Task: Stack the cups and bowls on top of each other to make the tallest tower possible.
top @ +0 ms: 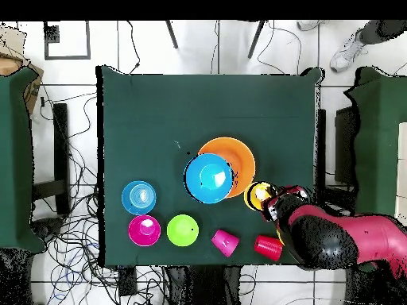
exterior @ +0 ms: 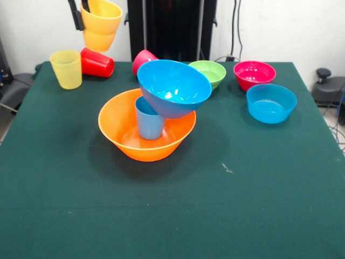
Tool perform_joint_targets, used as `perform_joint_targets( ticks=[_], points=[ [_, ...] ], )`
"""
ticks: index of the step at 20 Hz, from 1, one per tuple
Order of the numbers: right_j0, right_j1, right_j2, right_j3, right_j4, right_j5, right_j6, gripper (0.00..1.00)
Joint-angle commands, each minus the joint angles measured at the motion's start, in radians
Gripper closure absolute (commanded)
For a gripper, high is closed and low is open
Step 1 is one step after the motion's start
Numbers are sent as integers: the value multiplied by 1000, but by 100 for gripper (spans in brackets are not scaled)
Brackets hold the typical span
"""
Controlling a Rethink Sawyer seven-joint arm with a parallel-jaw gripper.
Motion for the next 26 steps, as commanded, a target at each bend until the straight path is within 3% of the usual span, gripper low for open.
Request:
perform_joint_targets(
  ticks=[1, 10, 14, 26],
  points=[
    [70, 28, -87, 58, 5, -34, 114, 100],
    [97, 38, -135, 31, -40, -68, 108, 100],
    [107, 39, -151, 46, -4, -55, 122, 100],
    [156, -81, -180, 87, 41, -70, 174, 100]
  ],
)
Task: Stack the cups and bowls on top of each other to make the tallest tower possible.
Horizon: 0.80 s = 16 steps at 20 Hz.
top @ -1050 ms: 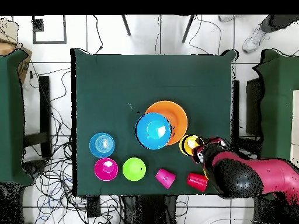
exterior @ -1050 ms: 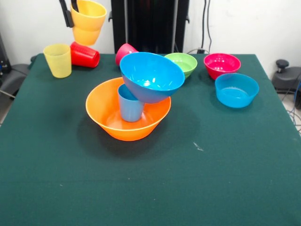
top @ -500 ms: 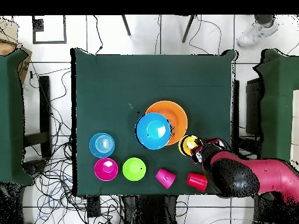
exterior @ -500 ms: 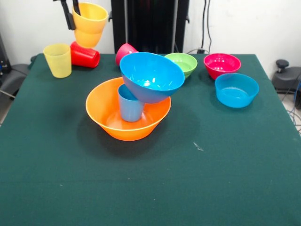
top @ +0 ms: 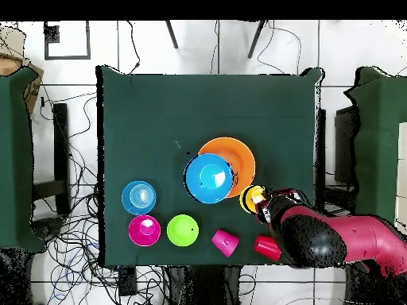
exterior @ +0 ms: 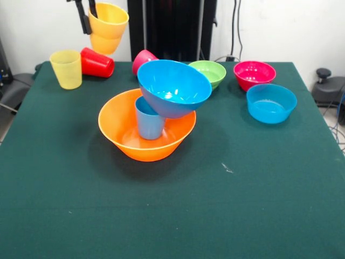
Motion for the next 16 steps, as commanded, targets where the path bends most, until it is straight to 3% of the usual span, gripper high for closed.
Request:
perform_joint_targets(
  ticks=[1, 8, 11, 16],
  points=[
    [78, -60, -78, 81, 34, -53, 169, 100],
    [91, -169, -64, 112, 104, -19, 149, 100],
    [121, -193, -90, 117, 102, -19, 160, 100],
    [140, -216, -83, 150, 163, -45, 178, 100]
  ],
)
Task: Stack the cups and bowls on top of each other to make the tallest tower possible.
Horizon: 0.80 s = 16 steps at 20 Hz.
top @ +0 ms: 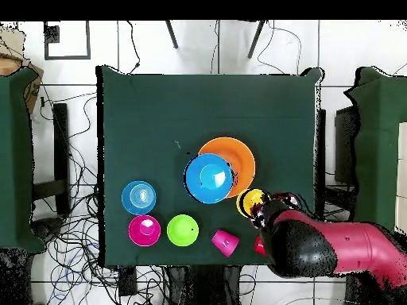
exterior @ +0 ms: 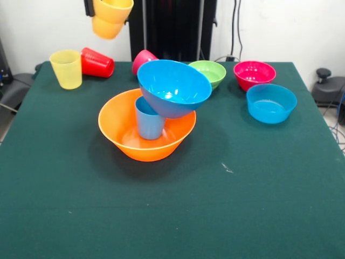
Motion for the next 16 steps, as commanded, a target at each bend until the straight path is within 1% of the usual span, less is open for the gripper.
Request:
perform_joint_targets(
  ticks=[1, 8, 13, 16],
  points=[
    [90, -49, -62, 96, 66, -44, 179, 100],
    [130, -93, -84, 103, 100, -44, 178, 100],
    [165, -97, -112, 120, 114, -62, 203, 100],
    [181, -100, -131, 123, 121, -69, 202, 100]
  ],
)
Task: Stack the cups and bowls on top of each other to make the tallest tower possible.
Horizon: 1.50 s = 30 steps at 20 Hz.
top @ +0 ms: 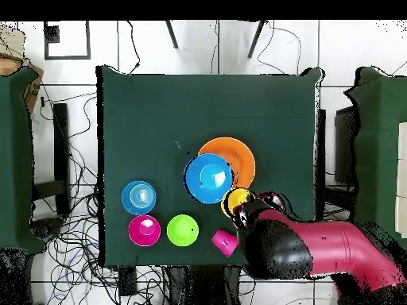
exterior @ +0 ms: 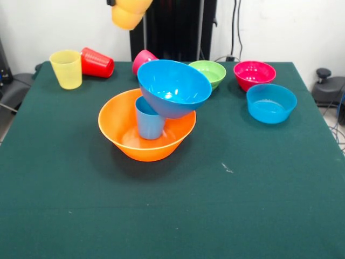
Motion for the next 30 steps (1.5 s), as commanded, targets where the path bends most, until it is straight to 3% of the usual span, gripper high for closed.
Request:
perform_joint_targets(
  ticks=[1, 14, 25, 30],
  points=[
    [88, -2, -103, 87, 30, -68, 198, 100],
    [165, 1, -185, 78, 3, -87, 233, 100],
    [299, 18, -307, 62, -54, -124, 318, 100],
    [312, 31, -326, 51, -47, -127, 301, 100]
  ],
)
